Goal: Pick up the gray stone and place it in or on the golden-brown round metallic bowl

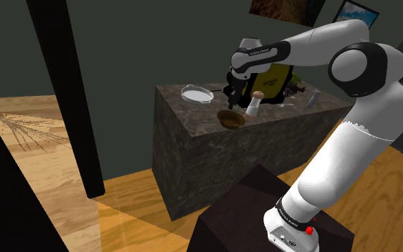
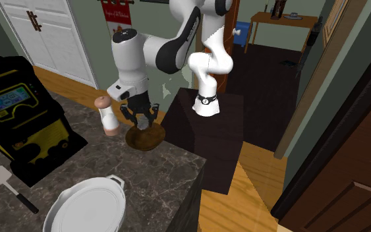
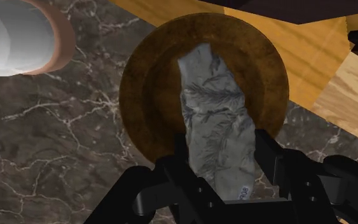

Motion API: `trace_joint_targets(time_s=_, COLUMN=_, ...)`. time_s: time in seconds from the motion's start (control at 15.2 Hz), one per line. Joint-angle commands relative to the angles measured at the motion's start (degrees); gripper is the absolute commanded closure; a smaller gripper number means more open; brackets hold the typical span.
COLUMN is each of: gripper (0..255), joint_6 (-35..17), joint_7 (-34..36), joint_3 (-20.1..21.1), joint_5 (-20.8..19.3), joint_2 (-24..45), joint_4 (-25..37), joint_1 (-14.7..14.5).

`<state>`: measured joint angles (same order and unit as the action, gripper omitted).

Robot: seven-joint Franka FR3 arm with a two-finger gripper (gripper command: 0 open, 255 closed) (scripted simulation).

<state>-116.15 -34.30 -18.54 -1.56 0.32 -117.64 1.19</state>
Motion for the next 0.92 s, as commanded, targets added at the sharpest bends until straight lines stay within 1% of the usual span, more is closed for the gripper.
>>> trace_joint_targets(time_s=0.0, gripper=255, joint_6=-1.1, joint_7=-0.5, joint_3=-0.2, joint_5=0.0, joint_2=0.0, joint_4=-1.0, joint_1=0.2)
trace_joint_targets(time_s=0.79, gripper=255, joint_6=-10.0, joint_7=-1.4, joint_3=-0.3, joint_5=1.5, joint_2=4.3, joint_4=-5.9, joint_1=0.5)
trace_joint_targets(time_s=0.86, gripper=255, joint_6=-10.0, joint_7=-1.4, joint_3=-0.3, joint_5=1.5, joint_2=4.3, joint_4=-5.9, joint_1=0.5)
